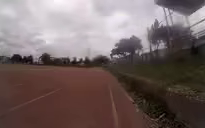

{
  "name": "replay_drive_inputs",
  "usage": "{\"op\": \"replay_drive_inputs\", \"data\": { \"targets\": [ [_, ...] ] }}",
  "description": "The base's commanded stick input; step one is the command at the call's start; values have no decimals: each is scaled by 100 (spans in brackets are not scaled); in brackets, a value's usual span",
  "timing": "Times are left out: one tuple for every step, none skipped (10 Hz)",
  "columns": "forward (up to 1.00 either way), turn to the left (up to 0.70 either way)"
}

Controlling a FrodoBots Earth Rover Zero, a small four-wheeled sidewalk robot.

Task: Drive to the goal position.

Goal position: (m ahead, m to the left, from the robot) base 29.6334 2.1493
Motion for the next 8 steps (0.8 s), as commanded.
{"op": "replay_drive_inputs", "data": {
  "targets": [
    [70,0],
    [70,0],
    [70,0],
    [70,0],
    [70,0],
    [70,0],
    [70,0],
    [70,0]
  ]
}}
